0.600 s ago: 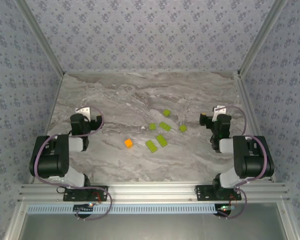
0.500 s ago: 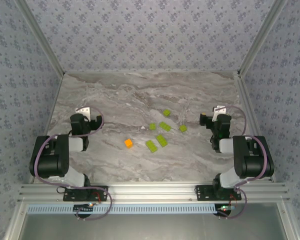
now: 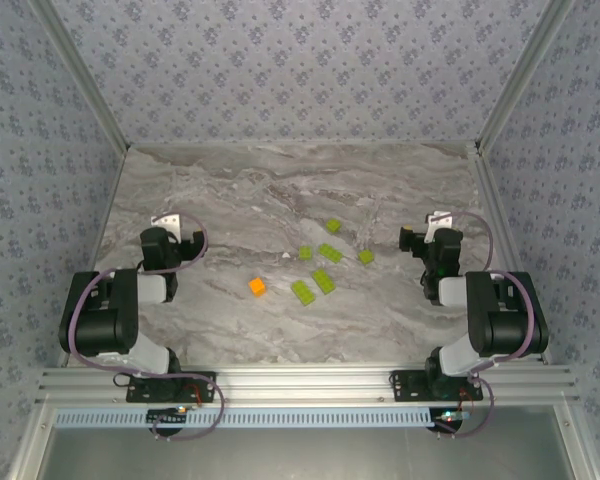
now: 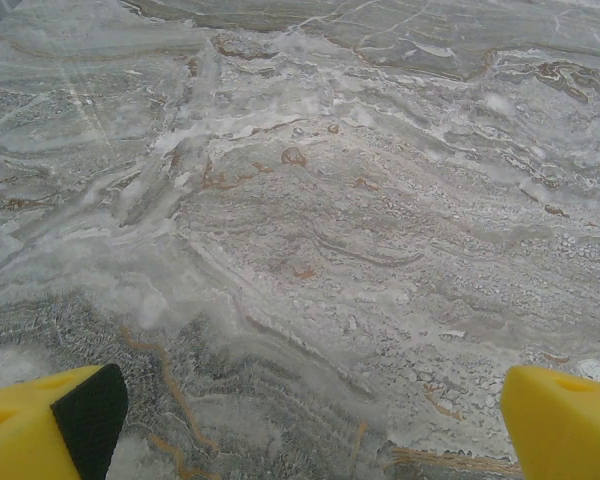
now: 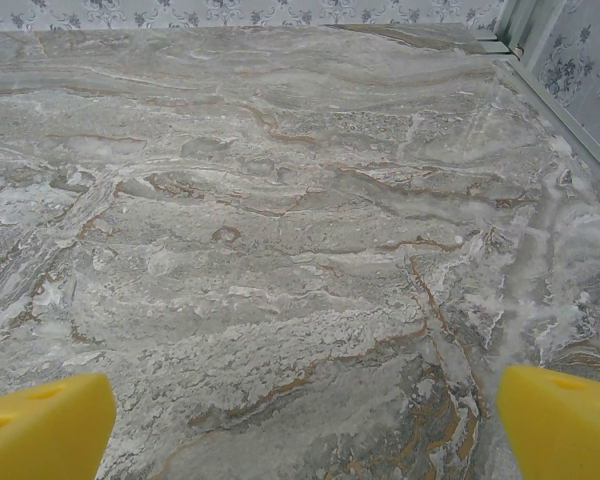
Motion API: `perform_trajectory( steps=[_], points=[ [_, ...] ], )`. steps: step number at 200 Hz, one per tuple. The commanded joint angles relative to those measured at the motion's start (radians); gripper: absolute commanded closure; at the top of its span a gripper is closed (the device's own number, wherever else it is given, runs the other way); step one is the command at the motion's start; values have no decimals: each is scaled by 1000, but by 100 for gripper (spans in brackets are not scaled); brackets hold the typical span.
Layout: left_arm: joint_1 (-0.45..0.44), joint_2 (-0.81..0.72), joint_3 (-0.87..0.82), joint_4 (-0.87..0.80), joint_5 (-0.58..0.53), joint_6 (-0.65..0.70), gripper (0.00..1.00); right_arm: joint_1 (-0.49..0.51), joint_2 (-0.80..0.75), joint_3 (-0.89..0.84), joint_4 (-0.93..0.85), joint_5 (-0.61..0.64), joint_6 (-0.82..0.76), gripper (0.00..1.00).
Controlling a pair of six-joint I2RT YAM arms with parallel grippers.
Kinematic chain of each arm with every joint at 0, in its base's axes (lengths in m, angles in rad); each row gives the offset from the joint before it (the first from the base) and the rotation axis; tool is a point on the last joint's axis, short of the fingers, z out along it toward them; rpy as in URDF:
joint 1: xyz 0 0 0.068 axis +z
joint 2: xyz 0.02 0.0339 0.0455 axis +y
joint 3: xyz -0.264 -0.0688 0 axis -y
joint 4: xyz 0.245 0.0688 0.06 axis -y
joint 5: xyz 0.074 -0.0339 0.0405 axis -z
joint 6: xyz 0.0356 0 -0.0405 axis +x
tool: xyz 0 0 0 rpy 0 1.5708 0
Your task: Assemble a carrot with lego
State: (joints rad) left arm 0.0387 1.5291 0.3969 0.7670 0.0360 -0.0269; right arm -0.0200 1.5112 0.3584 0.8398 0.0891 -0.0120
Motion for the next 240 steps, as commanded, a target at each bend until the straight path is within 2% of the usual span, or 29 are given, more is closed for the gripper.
perform_trajectory(
  steps=[1,9,20,34,44,65,78,91,101,108,120,138,161,169,186,202,240],
  points=[
    [-3,4,19,40,-4,8,3,-5,10,19,-18,5,8,0],
    [-3,3,16,46,-6,7,3,-5,9,20,-15,5,7,0],
    [-10,-32,27,4,-72,-9,3,-3,-15,39,-67,30,14,0],
    [-48,-150,58,-152,-180,0,3,5,-78,87,-203,149,54,1],
    [-81,-247,102,-288,-256,-21,3,5,-125,130,-334,188,88,1],
    [-90,-414,187,-566,-213,-141,3,23,-216,235,-648,194,236,0],
    [-89,-467,200,-629,-190,-179,2,76,-243,323,-862,184,252,0],
    [-88,-500,208,-711,-299,-297,3,173,-252,405,-1018,199,246,0],
    [-82,-511,225,-804,-395,-394,2,286,-256,452,-1108,255,224,0],
    [-65,-515,235,-858,-418,-446,2,370,-252,487,-1167,289,213,0],
    [-22,-517,240,-895,-342,-471,2,490,-236,541,-1253,296,194,0],
    [39,-497,255,-929,-193,-481,2,638,-183,619,-1360,230,190,0],
    [72,-451,306,-1042,-199,-549,2,775,-119,666,-1398,200,219,7],
    [82,-430,319,-1053,-178,-550,2,804,-104,669,-1390,183,231,13],
    [87,-386,350,-1068,-131,-546,2,831,-59,675,-1372,107,266,18],
    [90,-338,379,-1101,-111,-565,3,857,11,694,-1373,66,276,19],
    [91,-298,376,-1097,-101,-576,5,944,156,783,-1432,98,293,20]
  ],
)
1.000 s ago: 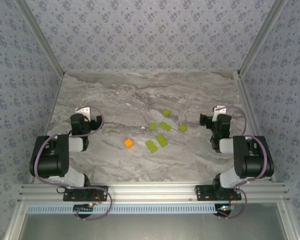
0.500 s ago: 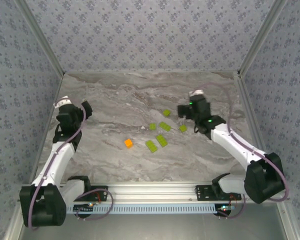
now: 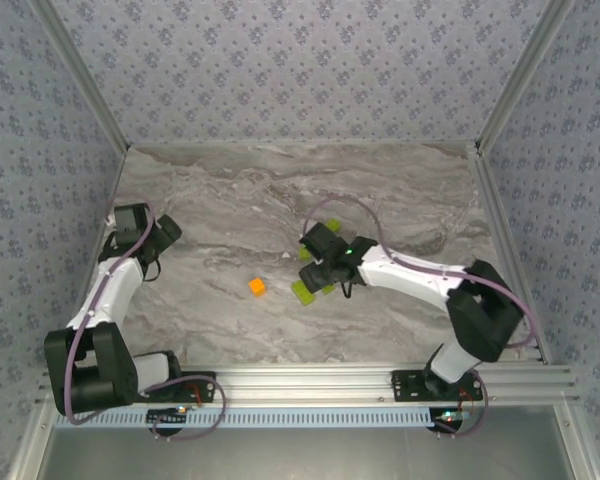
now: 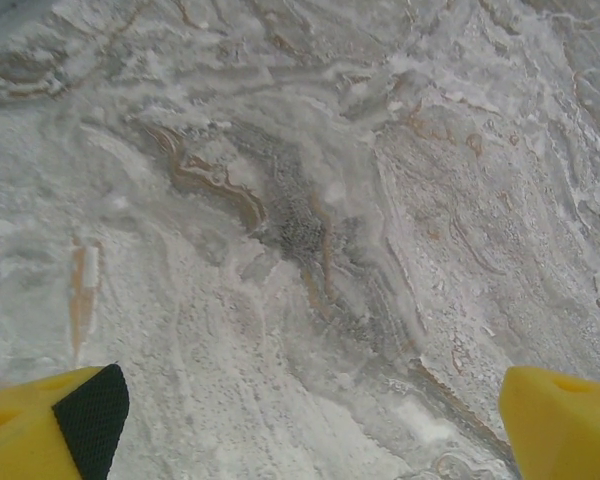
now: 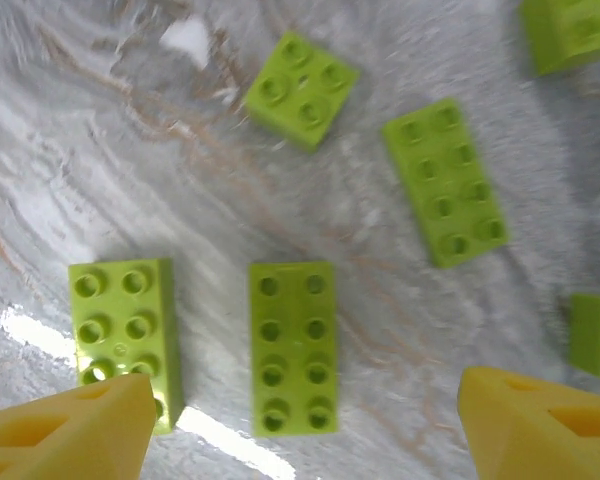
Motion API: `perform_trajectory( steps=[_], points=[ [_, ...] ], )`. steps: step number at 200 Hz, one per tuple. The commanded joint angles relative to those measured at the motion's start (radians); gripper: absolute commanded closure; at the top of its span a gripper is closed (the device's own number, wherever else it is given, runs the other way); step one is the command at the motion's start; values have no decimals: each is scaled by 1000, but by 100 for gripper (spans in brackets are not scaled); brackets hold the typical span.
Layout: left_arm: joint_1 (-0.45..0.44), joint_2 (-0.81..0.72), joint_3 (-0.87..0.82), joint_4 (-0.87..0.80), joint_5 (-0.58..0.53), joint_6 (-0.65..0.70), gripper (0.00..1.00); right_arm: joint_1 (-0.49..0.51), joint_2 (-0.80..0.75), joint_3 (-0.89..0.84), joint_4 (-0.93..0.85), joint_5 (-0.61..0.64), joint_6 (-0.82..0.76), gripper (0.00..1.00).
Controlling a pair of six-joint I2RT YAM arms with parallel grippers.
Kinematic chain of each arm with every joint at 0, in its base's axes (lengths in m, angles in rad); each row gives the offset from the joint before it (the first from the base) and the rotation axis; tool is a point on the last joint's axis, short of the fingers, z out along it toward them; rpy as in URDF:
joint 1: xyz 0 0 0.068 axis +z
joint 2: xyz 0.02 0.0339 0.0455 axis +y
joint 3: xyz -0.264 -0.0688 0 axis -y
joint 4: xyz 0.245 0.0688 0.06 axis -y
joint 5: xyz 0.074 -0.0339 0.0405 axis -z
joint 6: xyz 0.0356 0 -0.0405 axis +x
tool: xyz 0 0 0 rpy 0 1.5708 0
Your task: Assemble a carrot with lego
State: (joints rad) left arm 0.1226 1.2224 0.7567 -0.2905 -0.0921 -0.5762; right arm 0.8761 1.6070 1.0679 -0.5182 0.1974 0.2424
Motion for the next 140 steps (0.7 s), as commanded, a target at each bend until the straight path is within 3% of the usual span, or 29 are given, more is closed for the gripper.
perform_trajectory(
  steps=[1,43,140],
  points=[
    [6,8,15,-39,27,-27,5,50,64,74,-75,-11,40,20],
    [8,0,-5,-15,40,-32,7,92,194,171,-135,-26,73,26],
    [7,8,-5,-16,20,-28,7,94,272,178,-119,-78,94,42]
  ],
)
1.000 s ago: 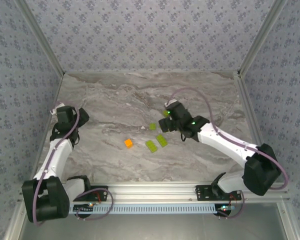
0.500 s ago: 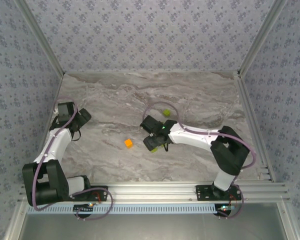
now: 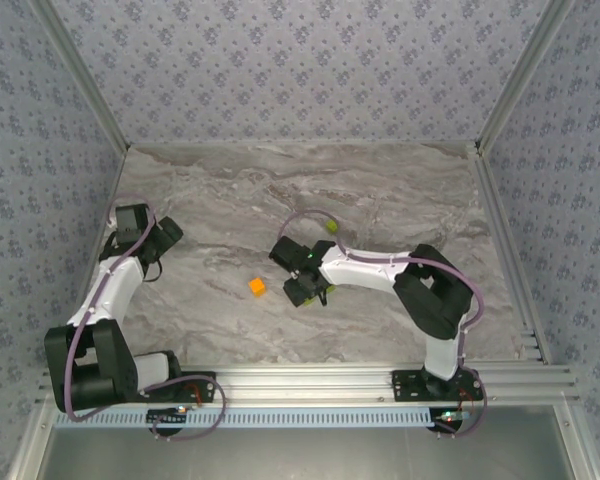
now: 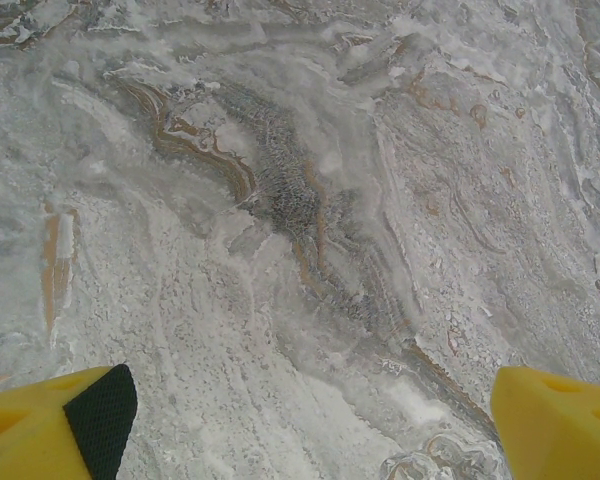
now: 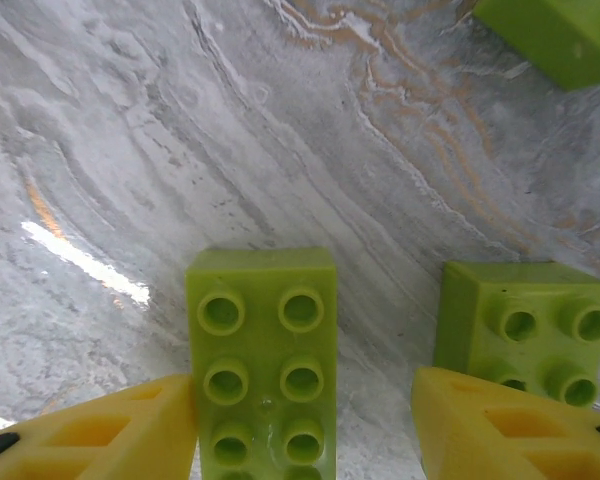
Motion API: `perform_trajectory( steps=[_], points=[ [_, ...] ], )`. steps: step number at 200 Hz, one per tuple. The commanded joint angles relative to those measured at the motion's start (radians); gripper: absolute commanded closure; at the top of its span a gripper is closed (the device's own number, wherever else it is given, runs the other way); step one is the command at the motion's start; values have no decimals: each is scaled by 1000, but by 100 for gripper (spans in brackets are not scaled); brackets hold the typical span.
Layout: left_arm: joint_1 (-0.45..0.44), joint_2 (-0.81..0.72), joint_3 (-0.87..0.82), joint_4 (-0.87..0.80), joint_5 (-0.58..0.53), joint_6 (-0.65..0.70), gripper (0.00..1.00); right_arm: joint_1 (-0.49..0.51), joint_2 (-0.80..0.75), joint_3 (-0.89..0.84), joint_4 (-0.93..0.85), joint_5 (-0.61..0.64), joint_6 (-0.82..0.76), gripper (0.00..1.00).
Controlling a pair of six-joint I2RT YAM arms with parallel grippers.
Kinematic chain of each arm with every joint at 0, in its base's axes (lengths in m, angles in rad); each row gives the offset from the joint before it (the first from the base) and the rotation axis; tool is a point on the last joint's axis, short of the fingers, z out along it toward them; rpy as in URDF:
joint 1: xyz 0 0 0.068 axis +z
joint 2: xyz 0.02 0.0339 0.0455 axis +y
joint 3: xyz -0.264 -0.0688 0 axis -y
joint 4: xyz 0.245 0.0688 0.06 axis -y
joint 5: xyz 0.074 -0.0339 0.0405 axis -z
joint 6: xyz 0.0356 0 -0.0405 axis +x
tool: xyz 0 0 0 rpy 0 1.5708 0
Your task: Assemble a carrot with lego
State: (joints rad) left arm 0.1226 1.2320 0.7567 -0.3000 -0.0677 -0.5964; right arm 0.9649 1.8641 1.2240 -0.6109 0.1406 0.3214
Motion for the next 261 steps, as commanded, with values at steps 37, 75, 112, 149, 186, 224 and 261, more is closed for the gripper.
perform_trajectory(
  steps=[37,75,112,149,186,224,261],
  points=[
    [8,6,-5,-5,-5,-8,7,5,27,22,-26,-22,14,49],
    [8,9,-5,-5,-4,-8,7,7,37,22,-23,-30,15,52],
    [7,12,-4,-4,-3,-8,7,10,43,26,-30,-31,16,61],
    [7,17,-8,-1,-1,-8,7,15,0,60,-72,-24,16,67],
    [7,19,-9,2,3,-6,7,44,-6,195,-179,-45,7,67],
    [7,18,-9,2,7,-4,7,59,68,321,-219,-94,27,67],
    [7,18,-8,4,11,-3,7,66,137,402,-205,-138,58,67]
  ],
)
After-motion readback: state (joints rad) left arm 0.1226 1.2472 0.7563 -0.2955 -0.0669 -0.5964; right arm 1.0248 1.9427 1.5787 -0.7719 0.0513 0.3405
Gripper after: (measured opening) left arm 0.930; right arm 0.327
